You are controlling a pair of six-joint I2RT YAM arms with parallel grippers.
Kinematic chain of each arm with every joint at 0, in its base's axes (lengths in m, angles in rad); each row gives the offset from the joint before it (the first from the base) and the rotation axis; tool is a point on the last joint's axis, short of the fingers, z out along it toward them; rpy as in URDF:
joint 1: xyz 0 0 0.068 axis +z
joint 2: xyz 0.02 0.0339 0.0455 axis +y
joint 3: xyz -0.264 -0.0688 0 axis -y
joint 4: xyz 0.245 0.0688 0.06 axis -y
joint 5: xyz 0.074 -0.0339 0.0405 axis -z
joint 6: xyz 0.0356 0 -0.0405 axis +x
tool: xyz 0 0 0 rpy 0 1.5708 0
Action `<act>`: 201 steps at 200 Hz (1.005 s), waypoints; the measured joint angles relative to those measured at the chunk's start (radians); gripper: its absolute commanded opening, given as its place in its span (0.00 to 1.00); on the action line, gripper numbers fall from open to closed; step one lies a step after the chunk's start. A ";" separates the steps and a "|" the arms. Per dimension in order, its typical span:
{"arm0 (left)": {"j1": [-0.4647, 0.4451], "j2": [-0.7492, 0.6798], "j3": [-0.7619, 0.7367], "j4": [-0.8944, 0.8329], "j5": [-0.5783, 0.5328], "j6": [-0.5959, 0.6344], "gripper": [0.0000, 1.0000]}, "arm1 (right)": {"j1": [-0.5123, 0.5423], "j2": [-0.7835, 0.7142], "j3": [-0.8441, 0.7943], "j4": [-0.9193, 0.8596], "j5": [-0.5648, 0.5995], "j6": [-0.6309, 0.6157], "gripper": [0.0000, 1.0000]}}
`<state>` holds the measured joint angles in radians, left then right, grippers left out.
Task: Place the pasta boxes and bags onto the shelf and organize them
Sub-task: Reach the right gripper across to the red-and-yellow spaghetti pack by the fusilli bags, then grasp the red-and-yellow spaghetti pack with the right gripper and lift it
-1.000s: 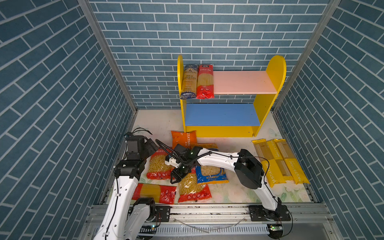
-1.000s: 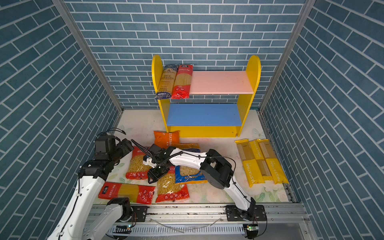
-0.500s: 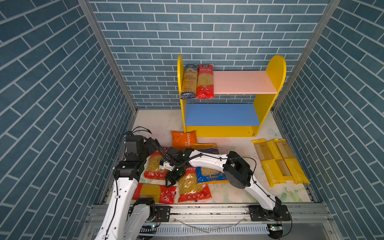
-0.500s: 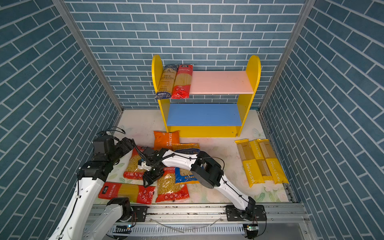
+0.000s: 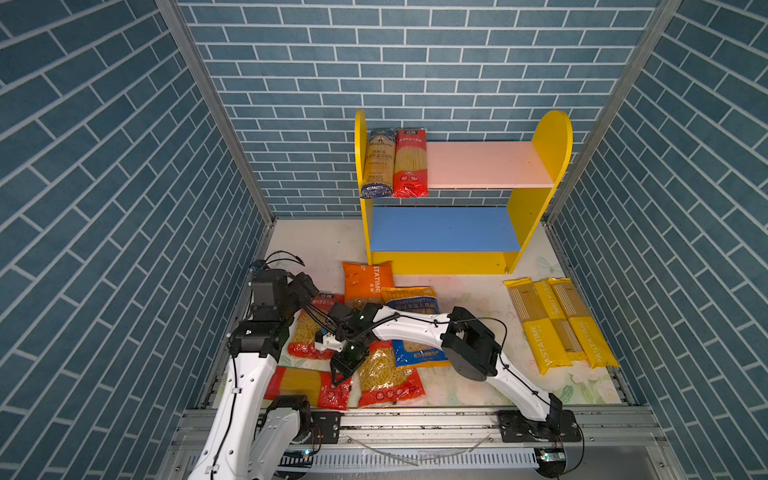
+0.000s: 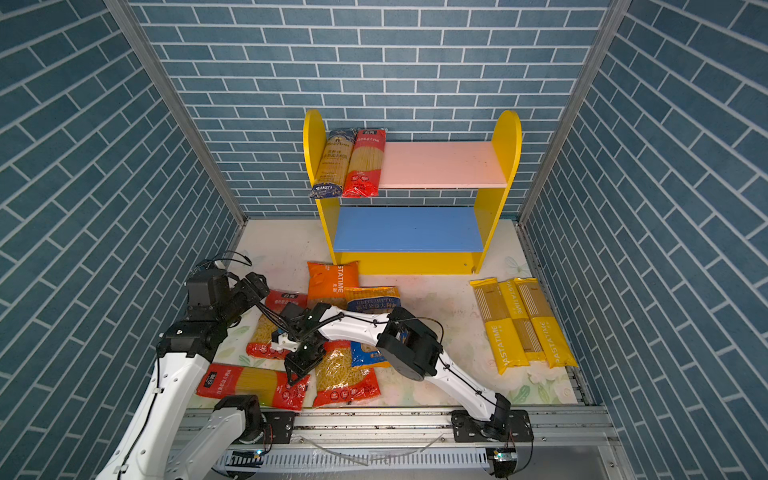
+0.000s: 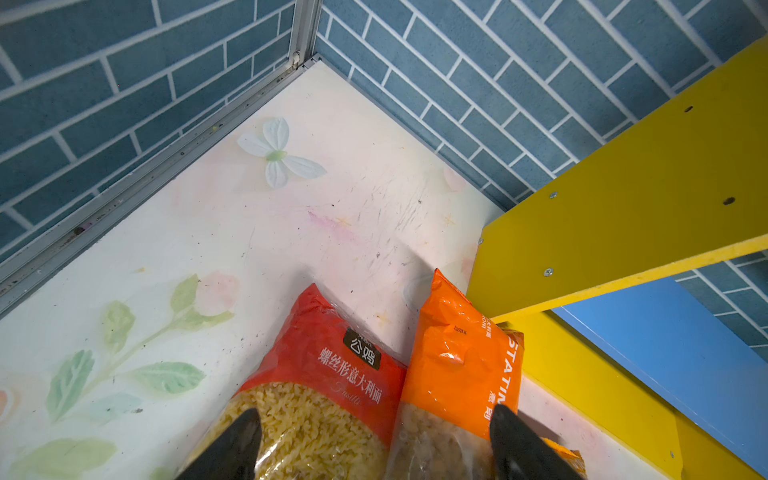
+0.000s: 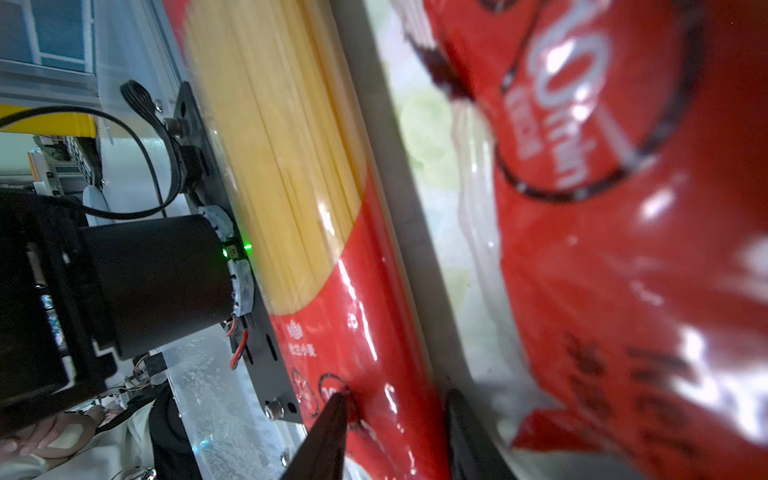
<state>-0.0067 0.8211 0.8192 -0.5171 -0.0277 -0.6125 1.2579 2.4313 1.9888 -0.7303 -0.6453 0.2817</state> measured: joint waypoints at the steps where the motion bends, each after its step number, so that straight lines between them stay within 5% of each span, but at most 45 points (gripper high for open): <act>1: 0.000 0.000 0.000 0.000 0.000 0.000 0.87 | 0.001 0.000 0.000 0.001 0.000 -0.002 0.30; 80: 0.000 -0.005 0.018 -0.004 0.005 0.001 0.86 | -0.003 -0.059 -0.002 -0.001 0.018 -0.016 0.03; 150: 0.000 -0.046 0.105 0.018 0.022 -0.006 0.85 | -0.132 -0.294 -0.082 -0.006 0.062 0.009 0.00; 201: -0.018 -0.013 0.061 0.014 0.046 -0.021 0.85 | -0.277 -0.571 -0.378 0.034 0.130 0.005 0.00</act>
<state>-0.0250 0.8082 0.8806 -0.5034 0.0185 -0.6338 0.9810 1.8606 1.6104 -0.6964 -0.5156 0.2867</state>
